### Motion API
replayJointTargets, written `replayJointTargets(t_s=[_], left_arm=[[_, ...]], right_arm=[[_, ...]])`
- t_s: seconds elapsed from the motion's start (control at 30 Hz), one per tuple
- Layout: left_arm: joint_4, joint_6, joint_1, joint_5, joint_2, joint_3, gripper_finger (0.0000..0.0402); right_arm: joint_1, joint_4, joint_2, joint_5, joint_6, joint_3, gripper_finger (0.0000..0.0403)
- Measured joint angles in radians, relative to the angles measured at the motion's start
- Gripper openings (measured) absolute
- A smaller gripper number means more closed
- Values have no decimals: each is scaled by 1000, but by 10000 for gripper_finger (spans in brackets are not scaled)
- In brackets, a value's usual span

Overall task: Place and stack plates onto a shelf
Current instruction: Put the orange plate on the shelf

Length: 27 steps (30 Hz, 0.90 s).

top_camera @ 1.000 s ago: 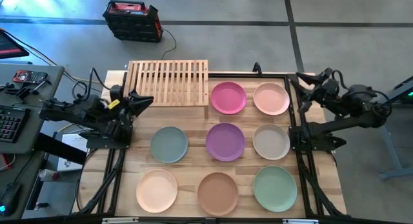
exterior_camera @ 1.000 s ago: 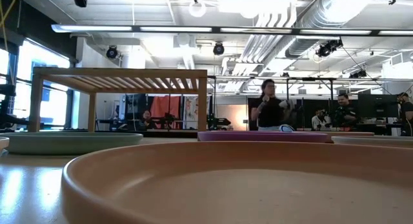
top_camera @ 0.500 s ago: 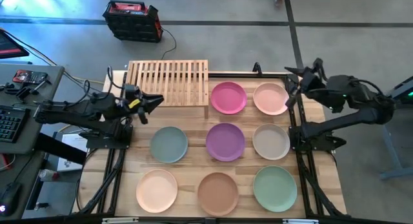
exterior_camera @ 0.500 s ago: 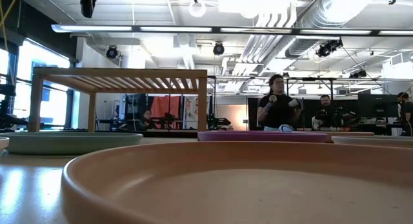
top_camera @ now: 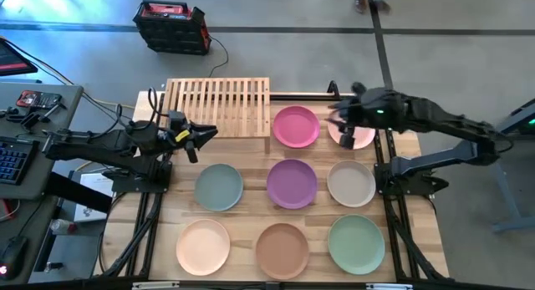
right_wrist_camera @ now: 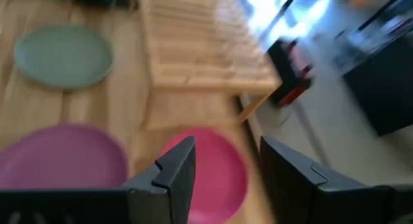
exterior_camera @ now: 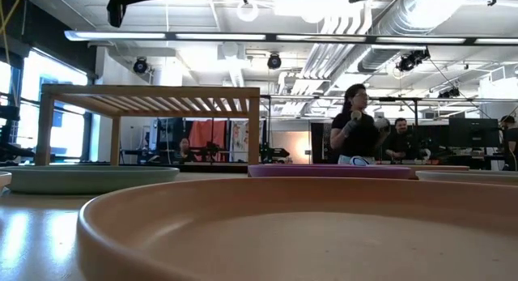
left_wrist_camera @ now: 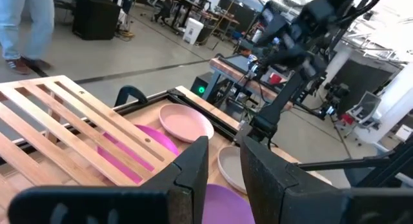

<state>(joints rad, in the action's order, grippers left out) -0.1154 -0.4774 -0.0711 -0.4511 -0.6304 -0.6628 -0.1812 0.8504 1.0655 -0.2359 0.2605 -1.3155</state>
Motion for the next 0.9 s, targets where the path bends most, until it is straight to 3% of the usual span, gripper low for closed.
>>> replayJointTargets(t_s=[0.2,0.47,0.9], left_arm=[[0,2,0,2,0,0,78],[0,18,0,91,0,0,78],[-1,41,0,130,0,0,78]], right_arm=[[-64,64,111,106,-13,5,158],[-113,62,255,213,16,36,158],[-120,48,490,264,104,43,158]])
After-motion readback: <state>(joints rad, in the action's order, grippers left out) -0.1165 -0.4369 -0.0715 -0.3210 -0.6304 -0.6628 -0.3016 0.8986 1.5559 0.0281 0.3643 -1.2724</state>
